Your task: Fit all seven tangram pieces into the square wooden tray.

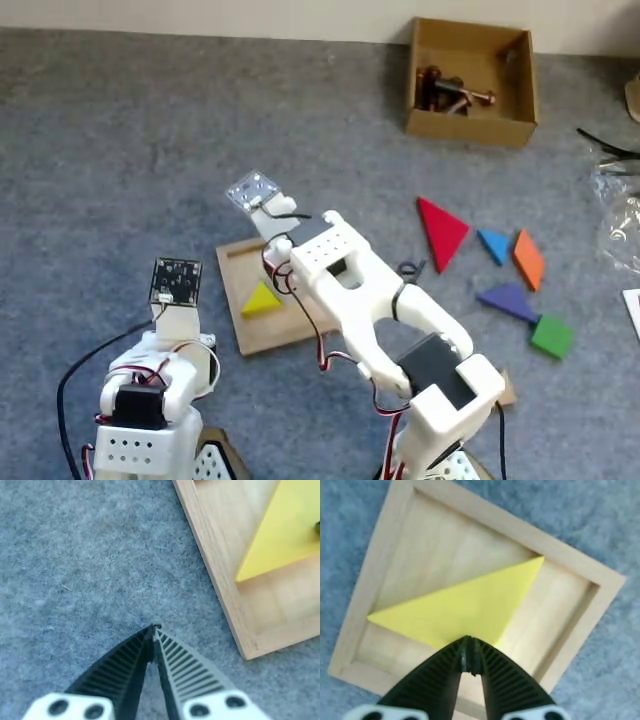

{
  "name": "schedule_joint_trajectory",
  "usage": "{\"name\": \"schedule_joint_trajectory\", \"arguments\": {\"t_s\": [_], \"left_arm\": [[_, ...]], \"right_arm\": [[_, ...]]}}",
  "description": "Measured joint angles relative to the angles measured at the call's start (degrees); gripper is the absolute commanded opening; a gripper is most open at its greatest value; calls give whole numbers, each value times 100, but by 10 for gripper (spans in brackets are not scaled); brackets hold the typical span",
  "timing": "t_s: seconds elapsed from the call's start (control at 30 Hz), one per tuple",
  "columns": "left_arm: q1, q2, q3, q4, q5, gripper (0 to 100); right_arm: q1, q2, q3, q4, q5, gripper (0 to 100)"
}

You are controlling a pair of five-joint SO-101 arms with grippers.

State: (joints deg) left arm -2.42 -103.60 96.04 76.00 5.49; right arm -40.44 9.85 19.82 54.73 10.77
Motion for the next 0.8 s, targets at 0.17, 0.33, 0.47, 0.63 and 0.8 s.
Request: {"name": "schedule_joint_trajectory", "arguments": {"t_s": [0.17, 0.33, 0.47, 0.63, 0.8], "left_arm": [[0, 0, 0, 0, 0, 5], [0, 0, 0, 0, 0, 5], [0, 0, 0, 0, 0, 5], [0, 0, 0, 0, 0, 5], [0, 0, 0, 0, 0, 5]], "right_arm": [[18, 0, 0, -44, -88, 6], [114, 0, 9, -79, -334, 6], [114, 0, 9, -79, -369, 6], [-62, 0, -114, 281, -378, 6], [-185, -193, -176, 598, -369, 6]]}}
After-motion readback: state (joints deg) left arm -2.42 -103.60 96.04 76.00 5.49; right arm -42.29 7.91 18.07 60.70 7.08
